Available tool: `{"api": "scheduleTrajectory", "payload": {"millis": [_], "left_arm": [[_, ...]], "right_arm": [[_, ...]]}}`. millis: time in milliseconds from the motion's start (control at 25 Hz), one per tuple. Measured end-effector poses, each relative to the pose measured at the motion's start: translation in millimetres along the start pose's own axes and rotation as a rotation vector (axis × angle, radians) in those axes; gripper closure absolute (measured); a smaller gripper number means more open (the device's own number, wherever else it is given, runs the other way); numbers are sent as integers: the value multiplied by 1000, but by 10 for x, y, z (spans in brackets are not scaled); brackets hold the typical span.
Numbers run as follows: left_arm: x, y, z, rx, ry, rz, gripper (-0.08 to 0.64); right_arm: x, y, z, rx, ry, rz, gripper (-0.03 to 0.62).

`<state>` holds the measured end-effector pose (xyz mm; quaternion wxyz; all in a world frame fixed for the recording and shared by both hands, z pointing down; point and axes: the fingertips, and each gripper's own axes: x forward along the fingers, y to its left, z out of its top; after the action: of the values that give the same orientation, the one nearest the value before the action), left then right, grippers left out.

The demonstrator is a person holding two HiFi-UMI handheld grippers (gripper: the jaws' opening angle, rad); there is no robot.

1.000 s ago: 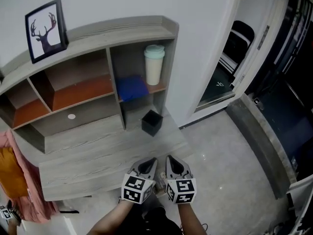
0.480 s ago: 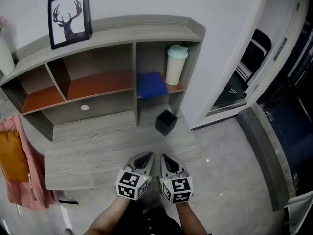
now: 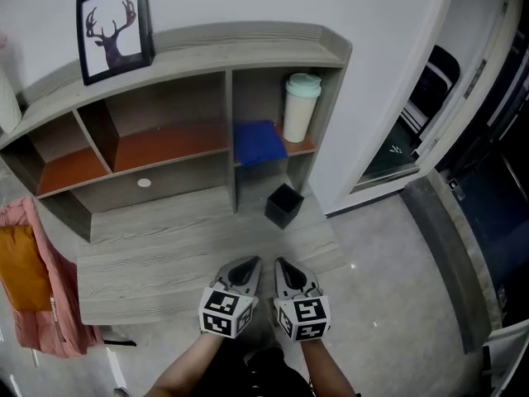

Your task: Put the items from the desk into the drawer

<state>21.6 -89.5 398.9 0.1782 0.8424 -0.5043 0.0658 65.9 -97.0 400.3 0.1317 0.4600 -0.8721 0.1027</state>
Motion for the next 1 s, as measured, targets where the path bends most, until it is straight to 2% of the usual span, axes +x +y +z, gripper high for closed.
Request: {"api": "scheduleTrajectory", "payload": {"millis": [520, 1000], "left_arm": [[246, 130, 24, 4, 18, -27, 551], [609, 480, 59, -19, 24, -12, 551]], "right_arm": [[239, -211, 10, 1, 14, -26, 581], [699, -458, 45, -37, 45, -35, 581]]}}
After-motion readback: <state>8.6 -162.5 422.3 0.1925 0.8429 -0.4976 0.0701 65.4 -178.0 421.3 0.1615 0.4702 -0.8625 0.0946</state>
